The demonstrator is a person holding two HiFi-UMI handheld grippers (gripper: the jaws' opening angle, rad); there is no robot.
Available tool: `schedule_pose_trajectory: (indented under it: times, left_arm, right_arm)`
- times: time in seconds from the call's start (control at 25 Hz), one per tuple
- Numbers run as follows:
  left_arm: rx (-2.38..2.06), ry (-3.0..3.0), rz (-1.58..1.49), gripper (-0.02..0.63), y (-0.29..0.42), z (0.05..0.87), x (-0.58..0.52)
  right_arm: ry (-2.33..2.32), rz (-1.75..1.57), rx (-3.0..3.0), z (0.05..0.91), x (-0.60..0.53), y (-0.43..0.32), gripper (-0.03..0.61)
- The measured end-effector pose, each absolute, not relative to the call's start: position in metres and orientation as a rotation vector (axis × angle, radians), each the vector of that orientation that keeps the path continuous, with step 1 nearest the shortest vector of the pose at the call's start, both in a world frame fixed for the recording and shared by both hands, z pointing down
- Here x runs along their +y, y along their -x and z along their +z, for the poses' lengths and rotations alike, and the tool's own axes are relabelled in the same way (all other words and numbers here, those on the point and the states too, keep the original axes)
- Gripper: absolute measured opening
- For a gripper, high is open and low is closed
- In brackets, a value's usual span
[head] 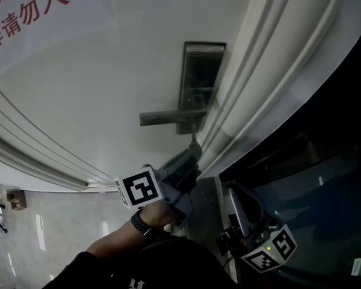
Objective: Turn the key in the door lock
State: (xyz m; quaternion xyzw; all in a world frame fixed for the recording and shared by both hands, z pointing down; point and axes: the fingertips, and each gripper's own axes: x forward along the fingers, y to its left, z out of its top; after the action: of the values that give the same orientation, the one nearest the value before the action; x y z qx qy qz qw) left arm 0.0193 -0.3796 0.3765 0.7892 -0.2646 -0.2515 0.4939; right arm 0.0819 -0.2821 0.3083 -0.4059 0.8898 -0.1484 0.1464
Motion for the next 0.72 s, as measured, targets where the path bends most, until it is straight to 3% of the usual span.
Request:
schedule_pose_trajectory:
  times: [0.72]
  left_arm:
    - [-0.582, -1.714, -0.662, 0.008, -0.027, 0.390, -0.409]
  right_arm:
    - [1.232, -0.438, 2.529, 0.313, -0.294, -0.096, 0.017]
